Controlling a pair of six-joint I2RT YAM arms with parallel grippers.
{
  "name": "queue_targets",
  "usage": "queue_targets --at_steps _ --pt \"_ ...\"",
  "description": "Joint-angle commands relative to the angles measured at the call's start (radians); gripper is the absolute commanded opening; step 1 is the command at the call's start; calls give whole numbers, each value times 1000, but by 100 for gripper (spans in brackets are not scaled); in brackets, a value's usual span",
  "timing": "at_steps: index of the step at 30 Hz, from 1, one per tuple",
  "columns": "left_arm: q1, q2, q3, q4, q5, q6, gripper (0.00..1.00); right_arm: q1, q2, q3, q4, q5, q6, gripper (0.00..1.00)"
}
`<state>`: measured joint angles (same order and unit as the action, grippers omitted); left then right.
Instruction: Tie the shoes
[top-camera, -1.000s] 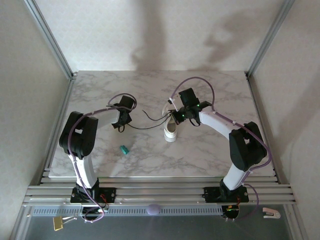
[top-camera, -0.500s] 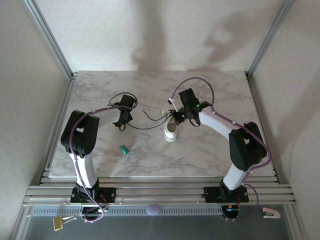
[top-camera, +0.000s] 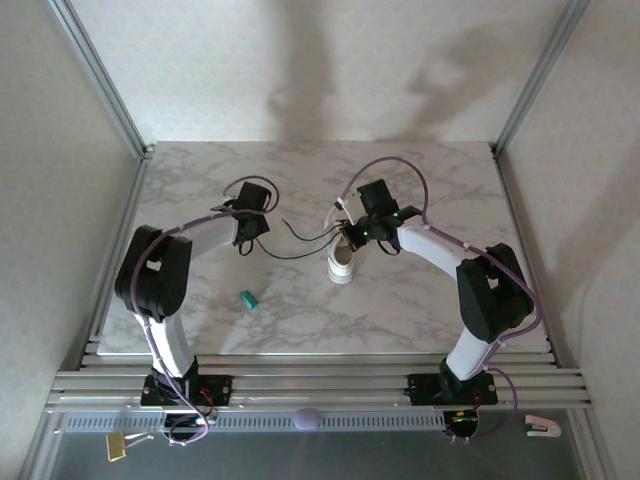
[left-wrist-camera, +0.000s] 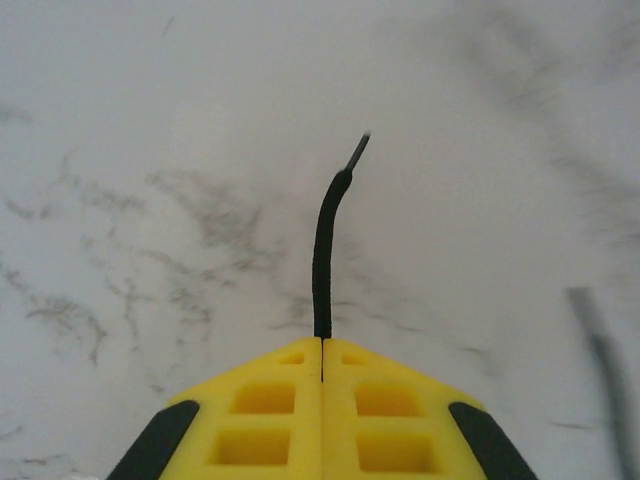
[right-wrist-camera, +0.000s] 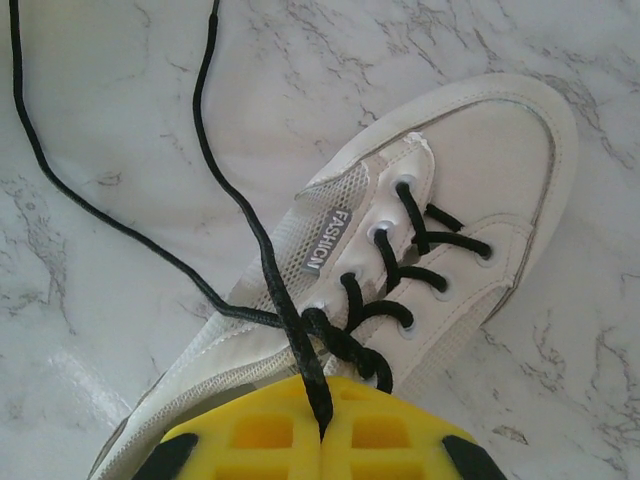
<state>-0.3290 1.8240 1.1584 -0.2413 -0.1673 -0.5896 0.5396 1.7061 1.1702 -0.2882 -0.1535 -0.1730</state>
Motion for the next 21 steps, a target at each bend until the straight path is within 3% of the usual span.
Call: queue_targets --at_steps 1,5,10,21 --pt "-19 -133 -6 122 59 83 0 8 -27 -21 37 -4 -19 0" --pt "-40 -178 12 194 146 152 0 10 -29 -30 45 9 -34 0" --pt "-72 -130 112 245 322 221 0 10 -50 -63 78 32 -57 0" --pt "-167 211 593 143 565 272 0 14 -125 -214 270 -21 -95 0"
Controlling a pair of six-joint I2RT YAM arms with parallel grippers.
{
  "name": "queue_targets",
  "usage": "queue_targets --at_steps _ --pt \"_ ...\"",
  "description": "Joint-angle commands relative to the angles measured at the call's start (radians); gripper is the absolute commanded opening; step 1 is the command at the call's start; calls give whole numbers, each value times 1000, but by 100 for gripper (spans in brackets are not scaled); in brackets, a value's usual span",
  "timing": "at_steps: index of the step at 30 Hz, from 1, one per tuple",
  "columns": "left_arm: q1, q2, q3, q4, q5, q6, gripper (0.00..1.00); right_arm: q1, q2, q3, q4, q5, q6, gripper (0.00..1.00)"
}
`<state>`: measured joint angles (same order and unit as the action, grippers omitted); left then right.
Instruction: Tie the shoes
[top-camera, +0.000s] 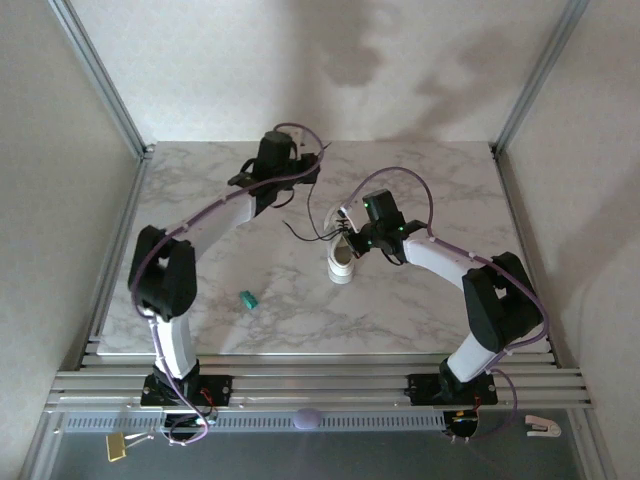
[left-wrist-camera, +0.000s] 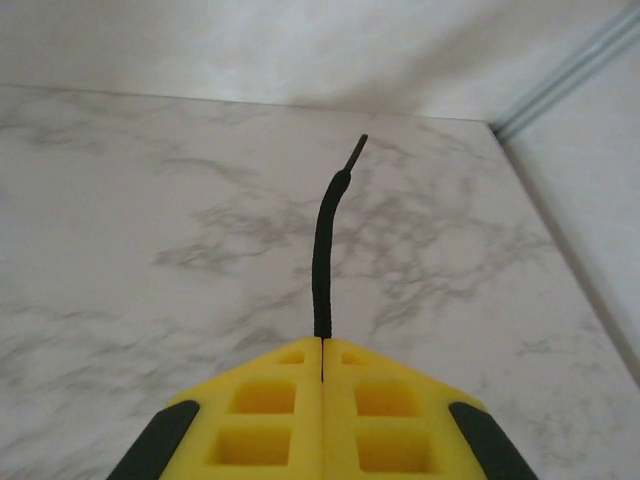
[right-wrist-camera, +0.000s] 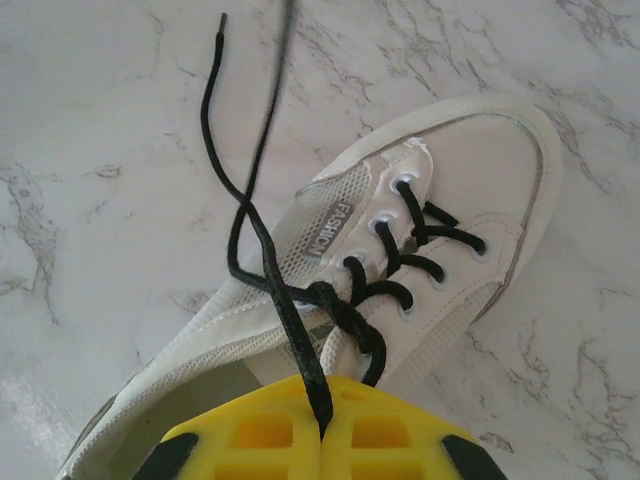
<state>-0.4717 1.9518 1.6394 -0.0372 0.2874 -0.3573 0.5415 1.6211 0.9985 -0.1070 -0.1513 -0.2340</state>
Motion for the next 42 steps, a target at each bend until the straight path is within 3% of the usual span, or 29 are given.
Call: queue_targets --at_steps 1,5,11,25,33,37,39,42 --pt "-32 117 152 -82 130 43 0 13 -46 -52 106 -24 -37 0" --pt "-70 228 281 -172 237 68 0 21 -70 -102 169 -33 -67 0" --pt "-109 282 318 -195 378 88 0 25 -111 -178 281 -47 -73 0" --pt "-165 305 320 -280 488 173 1 26 -144 -240 364 -58 -71 0" --pt "-142 238 273 -238 353 125 42 26 -139 -250 367 -52 -68 0" --pt "-102 151 168 -156 258 63 51 26 -132 -242 361 -30 -55 0" --pt "-72 66 53 -73 220 34 58 28 -123 -224 342 -21 -38 0" --pt "-29 -76 -156 72 187 28 60 25 -103 -190 300 -20 -3 0"
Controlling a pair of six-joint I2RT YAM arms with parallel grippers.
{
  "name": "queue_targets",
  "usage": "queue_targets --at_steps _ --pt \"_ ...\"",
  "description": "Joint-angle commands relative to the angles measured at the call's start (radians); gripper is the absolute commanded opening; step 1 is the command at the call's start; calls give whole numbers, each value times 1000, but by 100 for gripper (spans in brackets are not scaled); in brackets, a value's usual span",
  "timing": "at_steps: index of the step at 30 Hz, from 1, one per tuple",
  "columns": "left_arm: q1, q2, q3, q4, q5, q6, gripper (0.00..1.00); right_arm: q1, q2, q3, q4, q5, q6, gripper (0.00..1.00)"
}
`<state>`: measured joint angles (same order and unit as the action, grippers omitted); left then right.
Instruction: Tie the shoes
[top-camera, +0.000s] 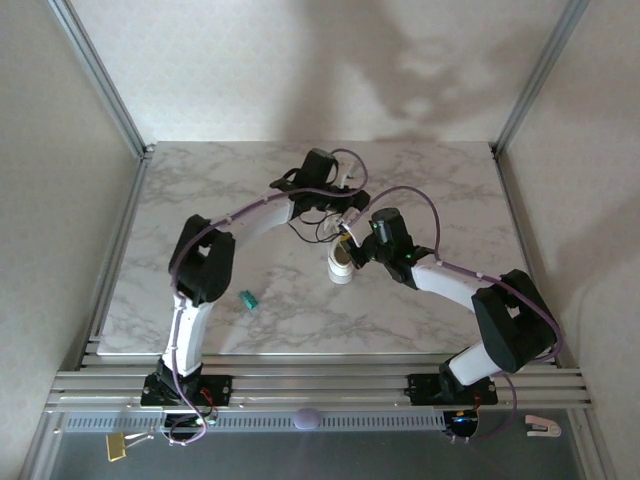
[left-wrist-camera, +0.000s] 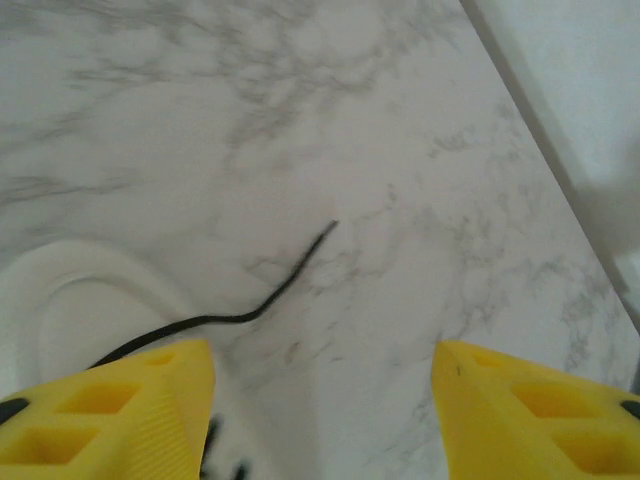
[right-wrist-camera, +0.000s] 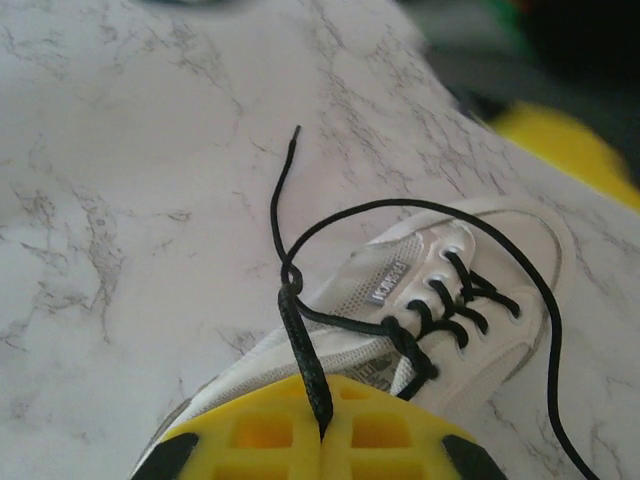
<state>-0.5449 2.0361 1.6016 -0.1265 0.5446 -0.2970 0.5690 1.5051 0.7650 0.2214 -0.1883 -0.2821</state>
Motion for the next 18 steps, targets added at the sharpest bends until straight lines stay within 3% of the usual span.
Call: queue_targets --at_steps 1,4,8,18 --pt "56 -204 -186 204 -78 -25 59 -4 20 55 -44 15 56 0" --pt "83 -324 -390 340 -75 42 58 -10 38 95 -101 -1 86 0" --pt "83 -401 -552 415 15 211 59 -18 57 175 -239 -15 82 0" --pt "69 -404 -656 519 134 471 66 -21 78 300 -500 26 -63 0"
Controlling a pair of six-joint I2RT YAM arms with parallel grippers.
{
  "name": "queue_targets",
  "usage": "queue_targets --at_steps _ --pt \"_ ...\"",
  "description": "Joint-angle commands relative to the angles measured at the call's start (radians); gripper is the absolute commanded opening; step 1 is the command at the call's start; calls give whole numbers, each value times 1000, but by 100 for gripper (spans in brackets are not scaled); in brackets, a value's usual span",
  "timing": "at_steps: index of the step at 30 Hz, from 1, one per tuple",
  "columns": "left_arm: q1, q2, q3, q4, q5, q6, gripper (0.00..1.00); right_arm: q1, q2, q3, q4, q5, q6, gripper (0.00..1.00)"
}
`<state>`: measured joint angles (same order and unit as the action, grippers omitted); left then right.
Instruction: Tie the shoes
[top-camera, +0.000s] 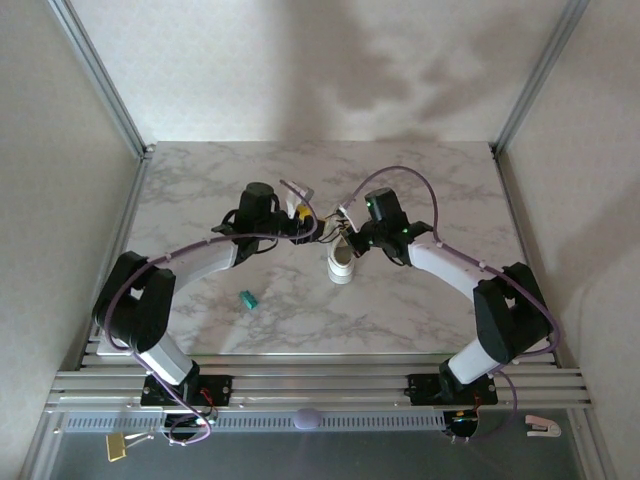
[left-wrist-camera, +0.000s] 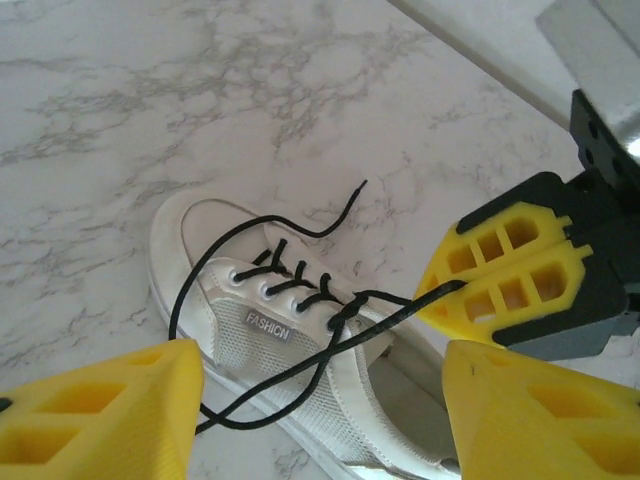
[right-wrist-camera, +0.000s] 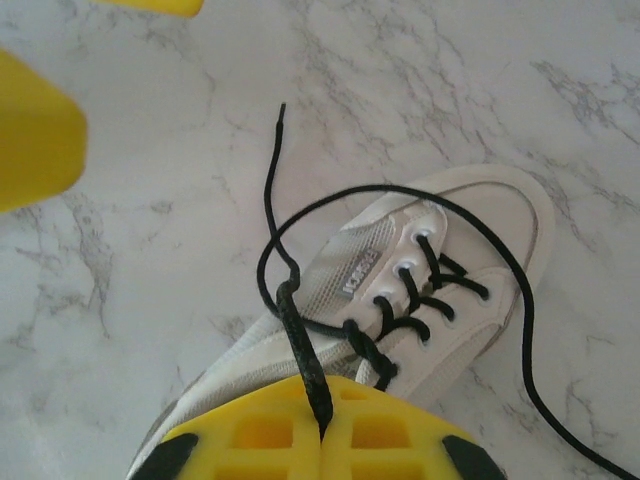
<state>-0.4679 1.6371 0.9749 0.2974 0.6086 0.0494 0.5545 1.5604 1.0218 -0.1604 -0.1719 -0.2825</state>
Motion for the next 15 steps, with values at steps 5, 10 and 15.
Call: queue_targets --at_steps 5,10,15 --pt "-28 -5 -96 171 138 231 63 -20 39 79 -173 -53 -96 0" --pt "-46 41 -83 207 165 248 62 -47 47 92 -183 -141 -91 0" --pt "-45 103 -27 185 211 266 61 -68 49 90 -175 -201 -77 0"
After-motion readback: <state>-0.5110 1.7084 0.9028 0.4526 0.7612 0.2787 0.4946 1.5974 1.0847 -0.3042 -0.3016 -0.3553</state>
